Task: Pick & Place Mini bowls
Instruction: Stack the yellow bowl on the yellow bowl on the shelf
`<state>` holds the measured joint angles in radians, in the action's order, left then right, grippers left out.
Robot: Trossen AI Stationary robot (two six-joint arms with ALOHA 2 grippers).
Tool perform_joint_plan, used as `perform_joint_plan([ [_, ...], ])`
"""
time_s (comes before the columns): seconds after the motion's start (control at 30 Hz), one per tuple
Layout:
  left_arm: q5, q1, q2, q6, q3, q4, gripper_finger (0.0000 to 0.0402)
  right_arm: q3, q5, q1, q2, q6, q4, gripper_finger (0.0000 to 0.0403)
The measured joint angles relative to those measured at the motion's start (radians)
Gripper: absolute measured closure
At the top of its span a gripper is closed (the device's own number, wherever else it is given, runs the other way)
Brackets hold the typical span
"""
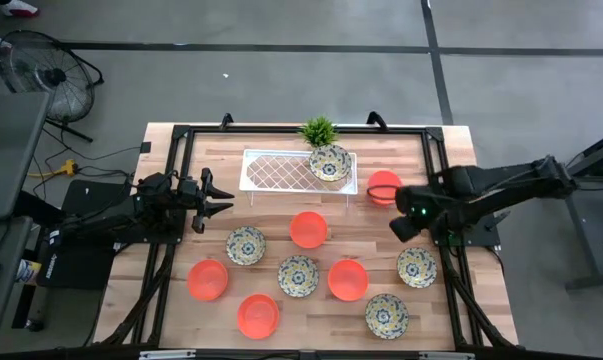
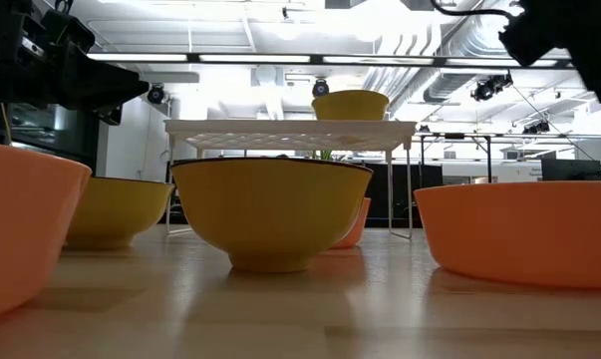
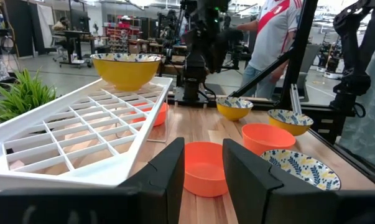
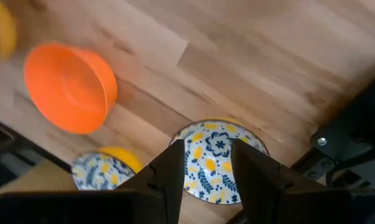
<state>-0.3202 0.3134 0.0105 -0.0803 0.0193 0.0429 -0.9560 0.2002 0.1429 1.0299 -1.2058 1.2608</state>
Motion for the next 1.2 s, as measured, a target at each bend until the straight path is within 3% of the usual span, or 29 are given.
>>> perform_joint_plan([
  [0.4, -0.003, 0.000, 0.000, 0.000, 0.000, 0.000, 0.0296, 0.080, -0.090, 0.271, 0.005, -0.252, -0.071, 0.0284],
  [0.7, -0.003, 0.000, 0.000, 0.000, 0.000, 0.000, 0.0296, 0.161, -0.125, 0.388, 0.024, -0.440, -0.202, 0.0284],
  [0.93, -0.003, 0.000, 0.000, 0.000, 0.000, 0.000, 0.0296, 0.186, -0.107, 0.421, 0.114, -0.531, -0.306, 0.0284],
  [1.2, -0.003, 0.000, 0.000, 0.000, 0.000, 0.000, 0.0296, 0.186, -0.060, 0.385, 0.249, -0.546, -0.450, 0.0284],
])
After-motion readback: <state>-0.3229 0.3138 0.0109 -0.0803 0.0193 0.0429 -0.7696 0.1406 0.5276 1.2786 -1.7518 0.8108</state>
